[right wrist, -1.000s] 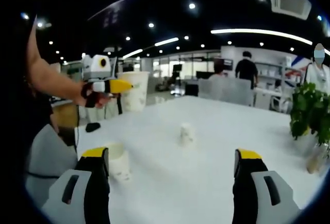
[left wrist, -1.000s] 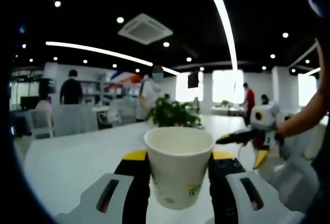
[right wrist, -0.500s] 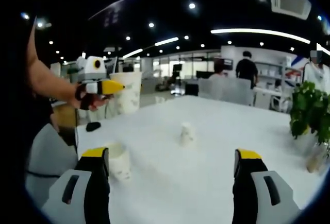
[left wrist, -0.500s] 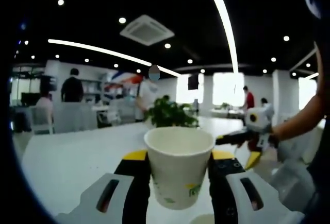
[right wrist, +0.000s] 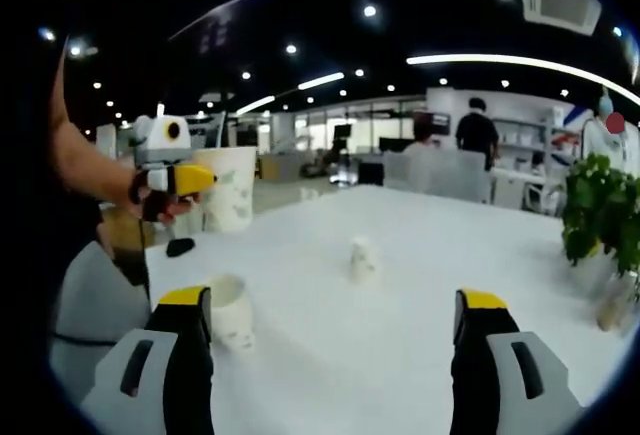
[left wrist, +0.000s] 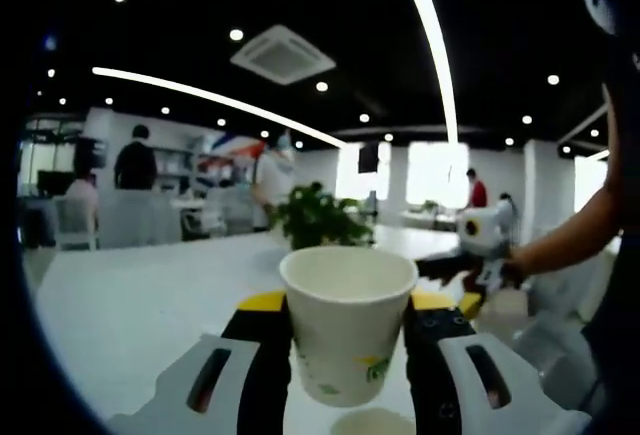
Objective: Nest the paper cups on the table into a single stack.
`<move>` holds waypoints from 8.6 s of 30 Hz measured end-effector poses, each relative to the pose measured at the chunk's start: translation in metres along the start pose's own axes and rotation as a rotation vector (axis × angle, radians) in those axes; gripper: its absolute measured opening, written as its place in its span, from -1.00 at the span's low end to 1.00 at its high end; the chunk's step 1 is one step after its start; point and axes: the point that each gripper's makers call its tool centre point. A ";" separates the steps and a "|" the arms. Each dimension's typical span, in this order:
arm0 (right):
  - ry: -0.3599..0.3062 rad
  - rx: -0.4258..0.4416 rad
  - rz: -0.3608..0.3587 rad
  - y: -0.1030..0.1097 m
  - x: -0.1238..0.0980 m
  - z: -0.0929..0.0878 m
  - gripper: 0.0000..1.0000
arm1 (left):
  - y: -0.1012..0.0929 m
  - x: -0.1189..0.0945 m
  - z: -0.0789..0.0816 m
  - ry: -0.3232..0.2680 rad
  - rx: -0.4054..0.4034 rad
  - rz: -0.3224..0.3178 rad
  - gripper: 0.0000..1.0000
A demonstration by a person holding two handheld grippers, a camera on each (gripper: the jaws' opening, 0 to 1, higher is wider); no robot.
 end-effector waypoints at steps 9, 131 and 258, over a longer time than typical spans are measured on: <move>0.004 0.004 0.005 0.004 0.000 -0.004 0.98 | -0.020 -0.008 -0.006 0.010 -0.005 -0.016 -0.16; 0.042 0.022 0.023 0.016 -0.003 -0.022 0.95 | -0.010 -0.019 -0.125 0.267 -0.027 0.066 0.64; -0.019 -0.003 0.066 -0.041 0.219 -0.027 0.98 | 0.084 -0.142 -0.086 0.252 -0.039 0.379 0.97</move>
Point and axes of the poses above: the point that each gripper's makers call its tool centre point, and the gripper's own axes: x roughly forward along the fingers, y roughly to its left, z roughly out of its top, and after that the axes turned 6 degrees about -z, right-handed
